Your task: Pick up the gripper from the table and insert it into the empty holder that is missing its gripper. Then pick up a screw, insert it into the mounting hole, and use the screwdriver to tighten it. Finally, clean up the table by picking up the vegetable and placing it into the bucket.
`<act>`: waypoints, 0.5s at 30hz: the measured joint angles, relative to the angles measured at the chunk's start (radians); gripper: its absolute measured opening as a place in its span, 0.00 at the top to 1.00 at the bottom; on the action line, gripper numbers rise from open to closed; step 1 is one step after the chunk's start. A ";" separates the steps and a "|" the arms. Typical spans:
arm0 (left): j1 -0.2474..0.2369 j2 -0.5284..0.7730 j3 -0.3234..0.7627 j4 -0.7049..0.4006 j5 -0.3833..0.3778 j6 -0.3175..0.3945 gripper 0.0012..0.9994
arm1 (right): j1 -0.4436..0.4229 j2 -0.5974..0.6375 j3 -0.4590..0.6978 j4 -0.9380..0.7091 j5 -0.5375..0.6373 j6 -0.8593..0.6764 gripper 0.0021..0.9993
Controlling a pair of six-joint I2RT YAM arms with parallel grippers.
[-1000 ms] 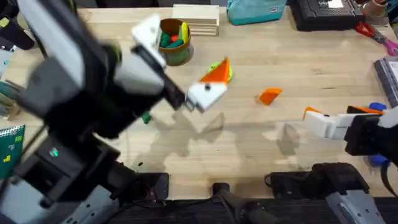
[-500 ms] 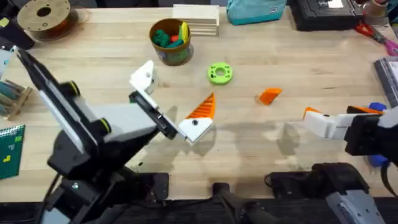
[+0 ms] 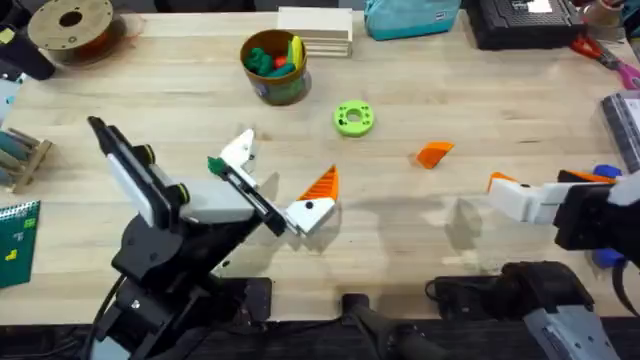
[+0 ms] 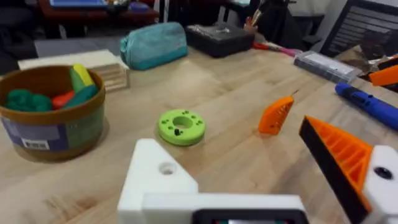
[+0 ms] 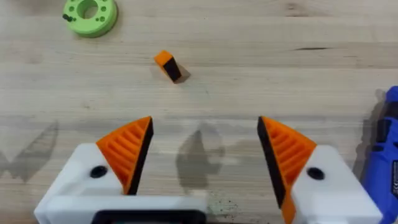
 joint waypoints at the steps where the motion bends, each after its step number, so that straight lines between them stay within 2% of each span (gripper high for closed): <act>1: 0.000 0.000 0.000 -0.010 0.000 -0.008 0.01 | 0.000 0.000 0.000 0.000 0.000 0.000 0.01; 15: 0.000 0.000 0.000 -0.047 0.001 -0.034 0.01 | 0.000 0.000 0.000 0.000 0.000 0.000 0.01</act>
